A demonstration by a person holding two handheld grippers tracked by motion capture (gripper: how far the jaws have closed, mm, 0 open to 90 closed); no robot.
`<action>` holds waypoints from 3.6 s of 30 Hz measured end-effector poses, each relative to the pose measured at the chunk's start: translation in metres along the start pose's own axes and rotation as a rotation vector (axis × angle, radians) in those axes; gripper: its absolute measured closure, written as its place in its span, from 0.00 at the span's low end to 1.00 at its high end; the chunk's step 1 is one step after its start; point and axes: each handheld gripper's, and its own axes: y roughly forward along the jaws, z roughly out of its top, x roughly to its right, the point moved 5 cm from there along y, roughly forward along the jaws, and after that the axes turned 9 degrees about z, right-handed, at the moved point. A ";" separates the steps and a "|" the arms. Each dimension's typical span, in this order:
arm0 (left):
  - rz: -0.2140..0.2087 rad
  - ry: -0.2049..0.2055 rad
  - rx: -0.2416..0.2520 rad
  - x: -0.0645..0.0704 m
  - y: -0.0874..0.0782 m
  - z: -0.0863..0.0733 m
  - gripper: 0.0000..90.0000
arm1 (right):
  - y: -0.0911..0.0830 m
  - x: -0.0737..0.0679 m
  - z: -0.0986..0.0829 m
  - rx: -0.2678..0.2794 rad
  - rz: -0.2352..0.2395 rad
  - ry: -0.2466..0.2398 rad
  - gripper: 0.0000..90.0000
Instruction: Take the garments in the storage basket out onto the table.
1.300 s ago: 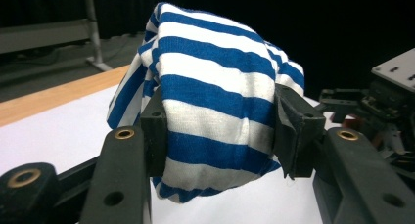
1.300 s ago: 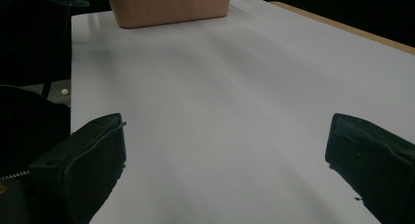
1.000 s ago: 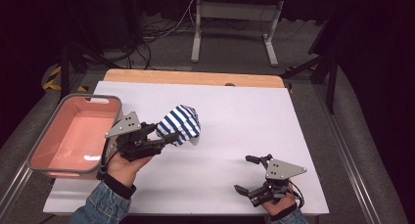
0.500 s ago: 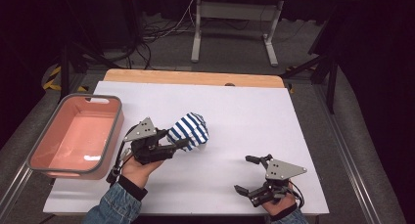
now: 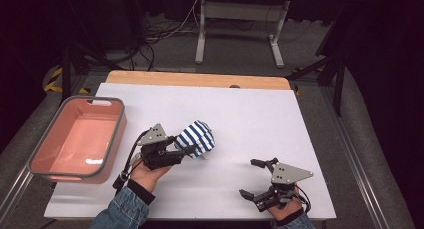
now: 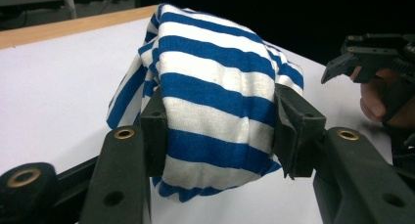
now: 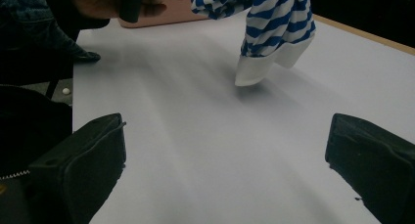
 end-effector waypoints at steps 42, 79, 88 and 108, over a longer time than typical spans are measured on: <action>0.045 -0.018 -0.103 -0.008 0.049 -0.023 0.51 | -0.001 0.000 -0.001 -0.002 0.007 0.002 0.02; 0.076 0.014 -0.022 -0.007 0.032 -0.006 0.04 | -0.001 0.000 -0.001 0.002 0.010 0.005 0.02; 0.037 0.026 -0.010 -0.002 0.021 0.000 0.04 | -0.001 0.000 -0.001 0.002 0.009 0.005 0.02; -0.047 0.052 -0.007 0.000 -0.008 0.010 0.04 | -0.001 0.000 -0.001 0.006 0.007 0.003 0.02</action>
